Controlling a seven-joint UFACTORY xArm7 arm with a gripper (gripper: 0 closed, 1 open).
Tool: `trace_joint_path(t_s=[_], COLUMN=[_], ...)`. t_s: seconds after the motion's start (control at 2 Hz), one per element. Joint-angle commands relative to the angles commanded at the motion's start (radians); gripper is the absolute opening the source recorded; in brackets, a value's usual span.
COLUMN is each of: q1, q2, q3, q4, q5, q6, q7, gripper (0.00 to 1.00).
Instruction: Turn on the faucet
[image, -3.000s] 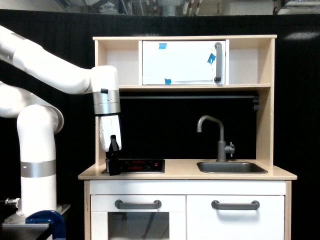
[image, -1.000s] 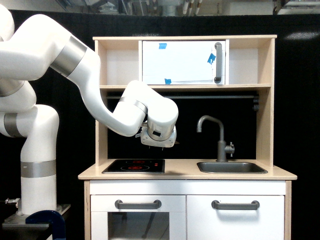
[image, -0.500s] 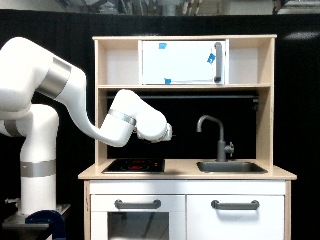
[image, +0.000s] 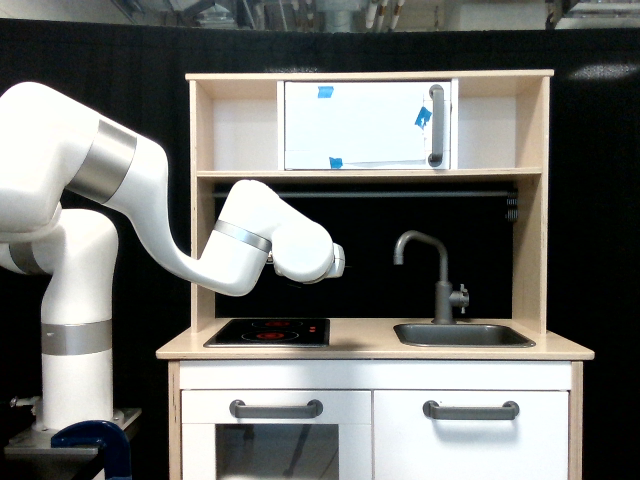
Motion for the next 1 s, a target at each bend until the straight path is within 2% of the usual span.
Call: trace_joint_path(t_s=[0.5, 1.0], q1=[0.057, 0.278], q2=[-0.025, -0.062], q3=[0.084, 0.128], q4=[0.030, 0.032], q5=[0.024, 0.080], q6=[-0.052, -0.281], q7=[0.084, 0.117], gripper=[1.00, 1.00])
